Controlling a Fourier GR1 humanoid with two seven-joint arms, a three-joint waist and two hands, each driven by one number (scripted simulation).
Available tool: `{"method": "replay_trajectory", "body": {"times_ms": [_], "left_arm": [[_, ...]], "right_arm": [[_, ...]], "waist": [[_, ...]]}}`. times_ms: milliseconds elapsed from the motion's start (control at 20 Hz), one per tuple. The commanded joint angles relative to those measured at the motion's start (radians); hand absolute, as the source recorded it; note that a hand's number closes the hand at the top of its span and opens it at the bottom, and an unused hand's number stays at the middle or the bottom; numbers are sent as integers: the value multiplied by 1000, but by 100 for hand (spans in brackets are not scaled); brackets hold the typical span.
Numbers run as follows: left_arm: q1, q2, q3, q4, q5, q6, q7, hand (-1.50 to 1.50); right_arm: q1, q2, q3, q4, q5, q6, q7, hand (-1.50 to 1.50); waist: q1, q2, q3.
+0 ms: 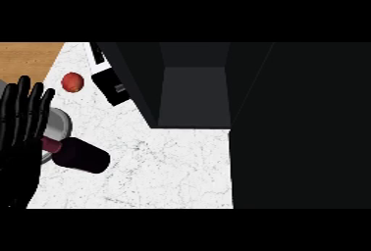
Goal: Pick up the wine, place it into the cabinet and close the cabinet
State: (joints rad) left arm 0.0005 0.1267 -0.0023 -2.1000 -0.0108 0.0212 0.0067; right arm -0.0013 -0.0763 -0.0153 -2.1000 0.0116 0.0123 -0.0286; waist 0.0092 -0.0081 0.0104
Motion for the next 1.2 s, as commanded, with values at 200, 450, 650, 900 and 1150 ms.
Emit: {"method": "replay_trajectory", "body": {"times_ms": [200, 450, 650, 900, 1150], "left_arm": [[128, -123, -142, -52, -236, 200, -30, -150], [138, -125, -200, -35, 66, 313, 53, -150], [128, -126, -276, -71, 19, 395, 74, -150], [32, -127, -427, -93, -130, 539, 196, -150], [59, -118, -356, -228, -120, 495, 291, -150]], "right_arm": [[119, -21, 25, -161, -67, 70, 60, -150], [250, -46, 136, -189, -166, 190, 126, -150], [279, -82, 77, -219, -250, 244, 145, -150], [192, -73, 86, -328, -256, 179, 309, -150], [179, -79, 87, -439, -276, 140, 451, -150]], "waist": [[-11, 4, -10], [-17, 2, -11], [-14, 6, -10], [-13, 7, -10], [-10, 6, -11]]}}
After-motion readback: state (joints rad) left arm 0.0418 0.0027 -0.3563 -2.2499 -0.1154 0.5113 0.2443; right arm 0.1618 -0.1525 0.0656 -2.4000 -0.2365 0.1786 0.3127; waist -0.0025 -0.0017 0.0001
